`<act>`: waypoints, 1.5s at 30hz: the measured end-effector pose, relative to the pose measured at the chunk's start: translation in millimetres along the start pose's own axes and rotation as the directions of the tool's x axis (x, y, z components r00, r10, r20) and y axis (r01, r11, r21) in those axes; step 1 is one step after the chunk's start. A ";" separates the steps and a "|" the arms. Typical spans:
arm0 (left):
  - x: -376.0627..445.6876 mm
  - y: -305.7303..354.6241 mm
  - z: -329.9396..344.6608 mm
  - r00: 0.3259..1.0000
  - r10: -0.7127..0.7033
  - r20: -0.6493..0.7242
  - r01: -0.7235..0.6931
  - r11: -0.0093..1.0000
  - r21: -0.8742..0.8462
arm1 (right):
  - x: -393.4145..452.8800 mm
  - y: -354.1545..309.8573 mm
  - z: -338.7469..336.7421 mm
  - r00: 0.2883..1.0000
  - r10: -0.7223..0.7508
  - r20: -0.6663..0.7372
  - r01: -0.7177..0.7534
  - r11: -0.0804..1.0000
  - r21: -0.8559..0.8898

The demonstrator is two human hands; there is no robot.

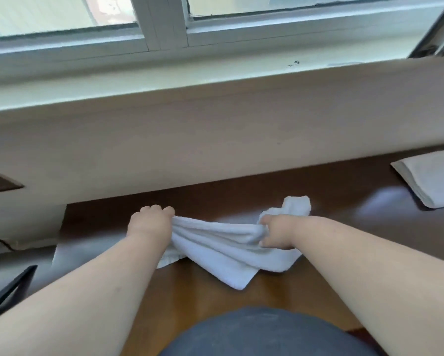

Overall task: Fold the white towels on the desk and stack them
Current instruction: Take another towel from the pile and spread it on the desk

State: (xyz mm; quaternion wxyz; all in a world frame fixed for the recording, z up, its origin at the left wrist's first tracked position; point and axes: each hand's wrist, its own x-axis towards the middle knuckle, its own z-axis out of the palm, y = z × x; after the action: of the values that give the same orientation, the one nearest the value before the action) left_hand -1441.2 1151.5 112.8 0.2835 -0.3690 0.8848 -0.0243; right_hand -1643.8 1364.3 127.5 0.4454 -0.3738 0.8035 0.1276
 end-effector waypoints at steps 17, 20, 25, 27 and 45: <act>14.6 190.7 -7.6 0.879 0.477 0.012 -0.433 0.808 -0.399 | 36.1 111.2 95.7 0.933 0.349 -0.084 -0.097 0.469 0.878; 21.2 213.5 -12.7 0.907 0.421 0.009 -0.376 0.819 -0.433 | 37.6 113.7 97.0 0.938 0.273 -0.213 -0.054 0.723 0.689; 42.5 248.5 -25.3 0.852 0.520 -0.063 -0.522 0.835 -0.174 | 17.1 129.3 96.0 0.837 -0.116 -0.534 0.247 0.952 0.181; 47.5 263.7 -29.0 0.803 0.590 0.088 -0.592 0.806 -0.001 | 14.0 137.5 93.6 0.831 -0.171 -0.529 0.240 0.969 0.065; 53.7 290.1 -49.1 0.928 0.267 -0.259 -0.334 0.906 -0.261 | 22.9 204.7 109.5 1.000 0.019 0.011 -0.021 0.739 0.674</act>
State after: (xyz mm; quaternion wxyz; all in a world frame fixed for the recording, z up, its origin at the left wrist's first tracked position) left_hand -1682.6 1318.3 54.8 0.1259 -0.2613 0.9502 0.1142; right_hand -1729.5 1552.9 20.2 0.5505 -0.1788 0.7984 -0.1658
